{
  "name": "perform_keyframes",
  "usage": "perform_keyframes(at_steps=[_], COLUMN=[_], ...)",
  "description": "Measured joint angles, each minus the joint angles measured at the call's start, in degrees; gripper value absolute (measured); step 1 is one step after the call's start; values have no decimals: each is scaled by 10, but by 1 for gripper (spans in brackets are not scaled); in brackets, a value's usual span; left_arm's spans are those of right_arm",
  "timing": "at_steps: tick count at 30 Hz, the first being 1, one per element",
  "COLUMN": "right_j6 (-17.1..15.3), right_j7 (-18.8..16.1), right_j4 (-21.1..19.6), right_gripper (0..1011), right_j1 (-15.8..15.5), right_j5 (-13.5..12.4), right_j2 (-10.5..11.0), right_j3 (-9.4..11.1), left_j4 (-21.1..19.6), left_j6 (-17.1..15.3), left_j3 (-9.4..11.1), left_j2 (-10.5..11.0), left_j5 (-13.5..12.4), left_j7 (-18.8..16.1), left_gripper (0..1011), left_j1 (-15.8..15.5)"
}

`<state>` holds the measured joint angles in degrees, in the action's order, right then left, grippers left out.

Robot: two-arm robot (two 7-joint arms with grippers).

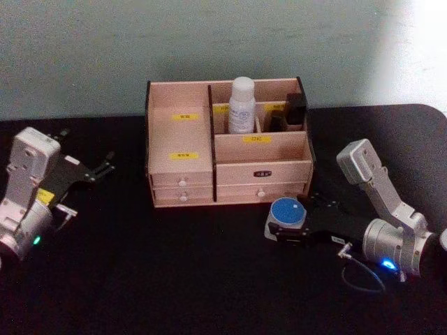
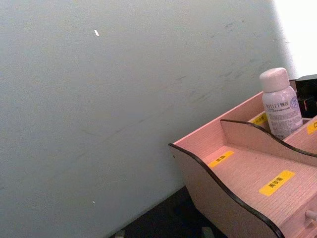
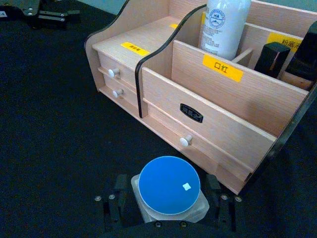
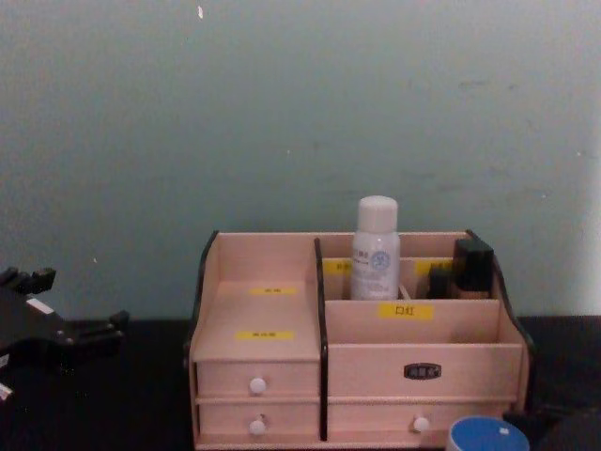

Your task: Pick up the facial cleanser and watermelon frost from the table and place them into the tiered storage box.

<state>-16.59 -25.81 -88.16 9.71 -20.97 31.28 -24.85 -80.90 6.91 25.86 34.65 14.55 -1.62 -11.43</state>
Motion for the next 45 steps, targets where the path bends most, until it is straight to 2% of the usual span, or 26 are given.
perform_keyframes(at_steps=[6,9,16,18,31,38,45], right_j6=[0,0,0,0,1,5,10], right_j7=[0,0,1,1,-1,-11,-27], right_j4=[0,0,-1,-1,-5,-30,-55], right_gripper=[996,947,742,718,712,712,712], right_j1=[0,0,-1,-1,-2,-2,19], right_j5=[0,0,0,-1,-3,-13,-23], right_j2=[0,0,1,1,2,10,17], right_j3=[0,0,1,1,3,9,6], left_j4=[0,0,0,0,0,0,0], left_j6=[0,0,0,0,0,0,0], left_j3=[0,0,0,0,0,0,0], left_j2=[0,0,0,0,0,0,0], left_j5=[0,0,0,0,0,0,0], left_j7=[0,0,0,0,0,0,0], left_gripper=[1002,1001,1001,1001,1001,1001,1001], left_j1=[0,0,0,0,0,0,0])
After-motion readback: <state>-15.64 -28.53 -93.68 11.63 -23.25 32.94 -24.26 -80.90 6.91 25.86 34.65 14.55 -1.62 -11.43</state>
